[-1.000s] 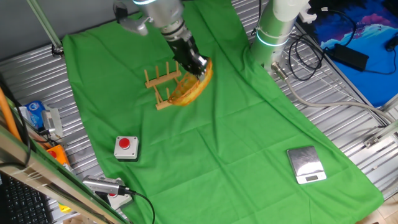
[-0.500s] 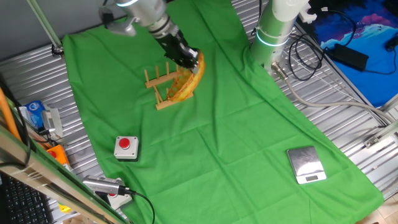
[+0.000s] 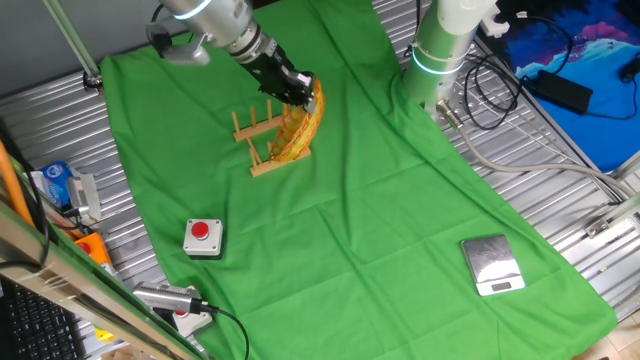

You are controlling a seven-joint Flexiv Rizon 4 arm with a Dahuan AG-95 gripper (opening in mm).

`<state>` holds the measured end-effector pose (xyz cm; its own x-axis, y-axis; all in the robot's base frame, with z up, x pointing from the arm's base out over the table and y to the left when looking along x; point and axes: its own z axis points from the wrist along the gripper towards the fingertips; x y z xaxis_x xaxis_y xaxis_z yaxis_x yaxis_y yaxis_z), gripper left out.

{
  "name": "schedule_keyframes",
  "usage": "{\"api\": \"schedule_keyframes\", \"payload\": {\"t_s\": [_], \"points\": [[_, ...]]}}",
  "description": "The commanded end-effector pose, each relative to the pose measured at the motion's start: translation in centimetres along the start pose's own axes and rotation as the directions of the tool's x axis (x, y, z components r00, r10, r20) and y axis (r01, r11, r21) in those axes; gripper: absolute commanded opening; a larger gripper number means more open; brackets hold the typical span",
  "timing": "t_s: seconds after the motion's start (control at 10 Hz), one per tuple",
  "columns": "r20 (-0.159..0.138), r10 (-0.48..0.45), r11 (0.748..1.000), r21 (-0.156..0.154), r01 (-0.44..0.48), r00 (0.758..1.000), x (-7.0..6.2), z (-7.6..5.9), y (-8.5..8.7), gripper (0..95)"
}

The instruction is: Put the dish on the dish rack

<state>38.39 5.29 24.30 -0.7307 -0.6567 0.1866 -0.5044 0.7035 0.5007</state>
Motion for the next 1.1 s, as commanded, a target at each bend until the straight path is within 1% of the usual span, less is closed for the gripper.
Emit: {"api": "schedule_keyframes", "payload": {"t_s": [0.1,0.4,0.5,0.6,0.7,0.8,0.9,1.0,1.1], "points": [[0.011,-0.007,1.0,0.005,0.007,1.0,0.13,0.06,0.08,0.0],[0.004,0.004,1.0,0.01,-0.004,1.0,0.18,0.05,0.17,0.0],[0.016,0.024,1.0,0.019,-0.025,1.0,0.18,0.05,0.17,0.0],[0.055,0.062,0.997,0.044,-0.065,0.997,0.18,0.05,0.17,0.0],[0.103,0.097,0.992,0.07,-0.105,0.99,0.18,0.05,0.17,0.0],[0.178,0.156,0.98,0.092,-0.174,0.972,0.18,0.05,0.17,0.0],[0.219,0.194,0.97,0.101,-0.22,0.956,0.18,0.05,0.17,0.0],[0.259,0.234,0.958,0.102,-0.268,0.937,0.18,0.05,0.17,0.0],[0.284,0.287,0.941,0.094,-0.325,0.915,0.18,0.05,0.17,0.0]]}}
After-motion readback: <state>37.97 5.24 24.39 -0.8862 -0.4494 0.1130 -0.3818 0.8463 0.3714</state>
